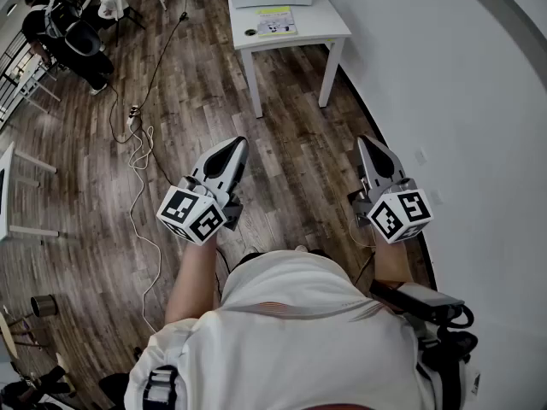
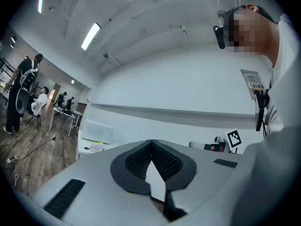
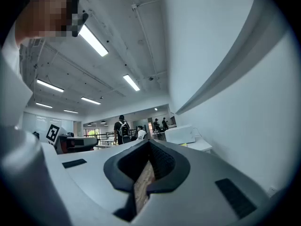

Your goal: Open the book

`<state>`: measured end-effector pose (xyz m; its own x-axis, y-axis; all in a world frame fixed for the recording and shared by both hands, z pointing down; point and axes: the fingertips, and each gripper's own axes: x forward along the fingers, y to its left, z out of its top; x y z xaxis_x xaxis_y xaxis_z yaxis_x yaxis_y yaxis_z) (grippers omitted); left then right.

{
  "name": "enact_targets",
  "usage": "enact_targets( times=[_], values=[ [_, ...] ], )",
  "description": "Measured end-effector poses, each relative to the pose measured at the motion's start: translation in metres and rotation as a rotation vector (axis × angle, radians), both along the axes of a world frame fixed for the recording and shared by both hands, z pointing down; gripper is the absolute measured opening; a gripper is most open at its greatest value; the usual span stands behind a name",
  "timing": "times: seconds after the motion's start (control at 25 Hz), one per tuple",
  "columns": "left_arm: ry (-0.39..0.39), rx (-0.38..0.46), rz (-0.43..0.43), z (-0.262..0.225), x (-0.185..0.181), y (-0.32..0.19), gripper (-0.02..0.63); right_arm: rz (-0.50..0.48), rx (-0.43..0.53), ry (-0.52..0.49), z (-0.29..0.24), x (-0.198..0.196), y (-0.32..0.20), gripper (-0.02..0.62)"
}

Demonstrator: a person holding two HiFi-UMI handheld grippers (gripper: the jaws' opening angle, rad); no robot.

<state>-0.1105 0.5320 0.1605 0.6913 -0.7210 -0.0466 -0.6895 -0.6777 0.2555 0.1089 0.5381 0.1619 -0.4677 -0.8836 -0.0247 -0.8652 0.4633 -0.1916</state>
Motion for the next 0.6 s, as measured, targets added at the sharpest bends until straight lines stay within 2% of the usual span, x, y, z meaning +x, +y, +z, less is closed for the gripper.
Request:
enact_targets(
  times=[0.28,0.6],
  values=[
    [-0.026,-0.002,0.008,0.018,0.034,-0.005,0.011,-0.013,-0.029,-0.011,0.023,0.031,-0.006,0.003],
    [-0.025,-0.012,0.018,0.030,0.050,-0.034,0.011,-0.005,-0.040,-0.013,0.038,0.048,-0.026,0.002]
  ],
)
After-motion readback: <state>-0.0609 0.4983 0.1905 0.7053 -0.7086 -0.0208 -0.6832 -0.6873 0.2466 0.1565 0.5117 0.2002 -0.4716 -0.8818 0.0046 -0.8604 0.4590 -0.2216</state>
